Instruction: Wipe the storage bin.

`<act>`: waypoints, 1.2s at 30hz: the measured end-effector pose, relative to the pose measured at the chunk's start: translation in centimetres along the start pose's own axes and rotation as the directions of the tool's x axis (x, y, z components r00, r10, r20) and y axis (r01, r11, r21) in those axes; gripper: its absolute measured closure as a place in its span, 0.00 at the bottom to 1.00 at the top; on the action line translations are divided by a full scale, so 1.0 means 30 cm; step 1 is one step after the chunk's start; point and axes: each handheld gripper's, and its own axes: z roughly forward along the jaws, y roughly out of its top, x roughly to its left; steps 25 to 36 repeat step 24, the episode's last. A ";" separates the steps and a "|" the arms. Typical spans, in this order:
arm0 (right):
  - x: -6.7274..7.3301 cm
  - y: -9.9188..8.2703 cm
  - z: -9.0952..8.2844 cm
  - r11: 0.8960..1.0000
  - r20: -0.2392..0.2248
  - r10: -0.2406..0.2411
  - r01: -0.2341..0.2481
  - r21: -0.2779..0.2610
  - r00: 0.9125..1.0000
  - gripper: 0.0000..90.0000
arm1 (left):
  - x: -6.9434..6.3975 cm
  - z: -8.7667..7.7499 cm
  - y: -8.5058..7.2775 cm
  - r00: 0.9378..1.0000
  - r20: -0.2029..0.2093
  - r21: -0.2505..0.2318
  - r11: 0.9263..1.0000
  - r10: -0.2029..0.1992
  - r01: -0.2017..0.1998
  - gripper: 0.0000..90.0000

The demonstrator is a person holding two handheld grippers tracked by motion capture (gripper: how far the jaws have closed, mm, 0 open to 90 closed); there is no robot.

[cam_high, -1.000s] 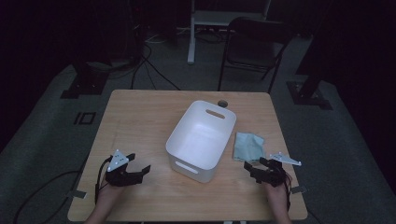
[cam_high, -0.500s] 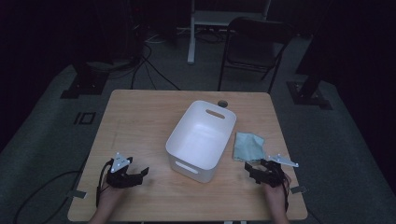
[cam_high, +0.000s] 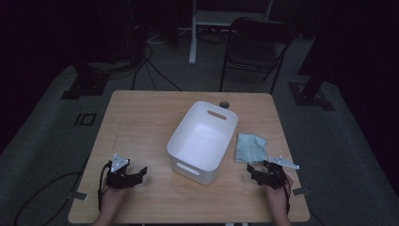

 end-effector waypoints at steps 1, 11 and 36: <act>0.000 0.000 0.001 1.000 0.001 -0.003 0.003 0.001 1.000 0.18 | 0.002 0.001 -0.001 1.000 -0.003 0.003 1.000 -0.006 0.006 0.19; 0.001 -0.002 0.008 1.000 0.015 -0.013 0.013 0.006 1.000 0.18 | 0.031 -0.004 -0.011 0.991 -0.097 -0.004 0.996 -0.090 0.090 0.19; -0.001 -0.001 0.009 1.000 0.018 -0.009 0.009 0.009 1.000 0.18 | 0.034 -0.005 -0.011 0.985 -0.132 -0.006 0.994 -0.111 0.111 0.19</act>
